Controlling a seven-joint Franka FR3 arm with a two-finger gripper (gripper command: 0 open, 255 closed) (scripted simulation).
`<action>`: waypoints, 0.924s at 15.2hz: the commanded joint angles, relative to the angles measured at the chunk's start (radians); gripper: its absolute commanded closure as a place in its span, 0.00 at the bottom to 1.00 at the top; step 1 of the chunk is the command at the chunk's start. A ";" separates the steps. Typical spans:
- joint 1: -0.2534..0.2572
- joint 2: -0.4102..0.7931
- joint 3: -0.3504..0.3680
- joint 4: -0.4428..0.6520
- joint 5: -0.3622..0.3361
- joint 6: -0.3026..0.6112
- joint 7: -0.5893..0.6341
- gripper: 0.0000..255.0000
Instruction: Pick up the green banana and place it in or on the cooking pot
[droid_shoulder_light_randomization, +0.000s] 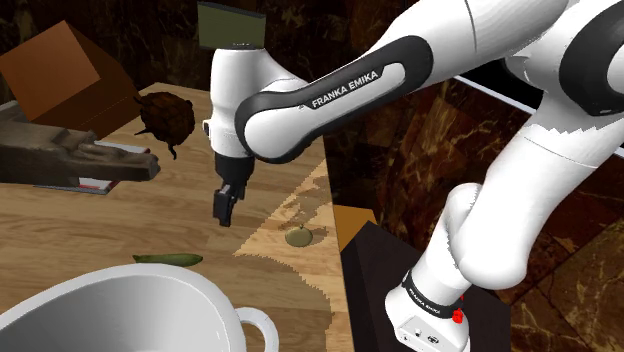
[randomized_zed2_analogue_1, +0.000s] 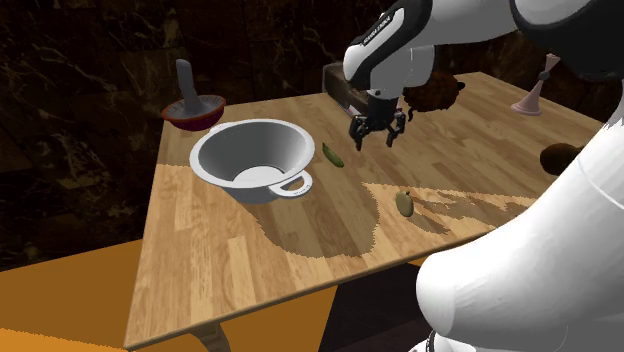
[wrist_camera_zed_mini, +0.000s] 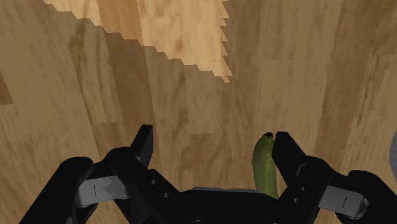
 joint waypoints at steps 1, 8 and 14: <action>0.012 0.070 0.016 0.044 -0.027 0.041 -0.003 0.00; 0.079 0.283 0.057 0.196 -0.146 0.145 0.016 0.00; 0.113 0.381 0.055 0.250 -0.205 0.199 0.033 0.00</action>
